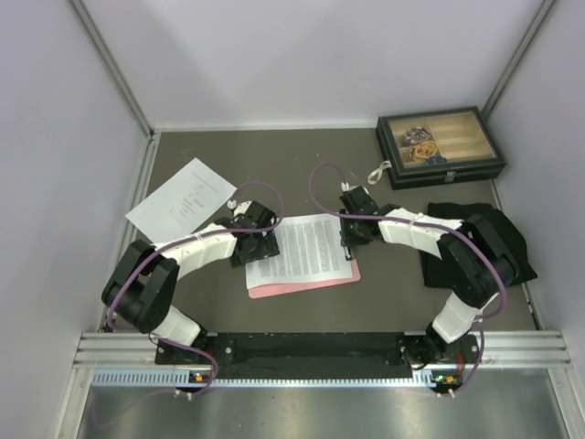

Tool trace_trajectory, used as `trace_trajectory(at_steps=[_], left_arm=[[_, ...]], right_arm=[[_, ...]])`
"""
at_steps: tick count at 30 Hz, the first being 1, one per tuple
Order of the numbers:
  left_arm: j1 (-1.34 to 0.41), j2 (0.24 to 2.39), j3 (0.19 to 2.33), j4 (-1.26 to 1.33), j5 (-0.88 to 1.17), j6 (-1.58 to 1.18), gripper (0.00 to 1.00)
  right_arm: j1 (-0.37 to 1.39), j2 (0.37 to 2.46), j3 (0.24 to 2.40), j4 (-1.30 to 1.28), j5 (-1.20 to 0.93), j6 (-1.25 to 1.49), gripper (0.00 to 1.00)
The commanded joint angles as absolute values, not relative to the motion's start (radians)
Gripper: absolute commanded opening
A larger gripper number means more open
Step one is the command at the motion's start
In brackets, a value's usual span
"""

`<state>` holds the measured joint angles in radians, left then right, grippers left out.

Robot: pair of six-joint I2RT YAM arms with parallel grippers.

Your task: Put the files into the folder

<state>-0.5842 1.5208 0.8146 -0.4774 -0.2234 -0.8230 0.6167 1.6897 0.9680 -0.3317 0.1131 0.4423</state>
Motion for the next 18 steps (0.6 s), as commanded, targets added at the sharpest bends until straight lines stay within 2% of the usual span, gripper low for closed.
trace_trajectory(at_steps=[1,7,18], left_arm=[[-0.595,1.591,0.773,-0.451,-0.123,-0.87,0.91],[-0.597,1.608,0.785,-0.446,-0.115,-0.861,0.9],[-0.623,1.603,0.795,-0.443,-0.086,-0.856,0.95]], right_arm=[[0.585,1.652,0.884,-0.244,-0.04,0.514,0.0],[0.528,1.618,0.828,-0.198,-0.094,0.517,0.0],[0.492,1.621,0.796,-0.146,-0.143,0.558,0.0]])
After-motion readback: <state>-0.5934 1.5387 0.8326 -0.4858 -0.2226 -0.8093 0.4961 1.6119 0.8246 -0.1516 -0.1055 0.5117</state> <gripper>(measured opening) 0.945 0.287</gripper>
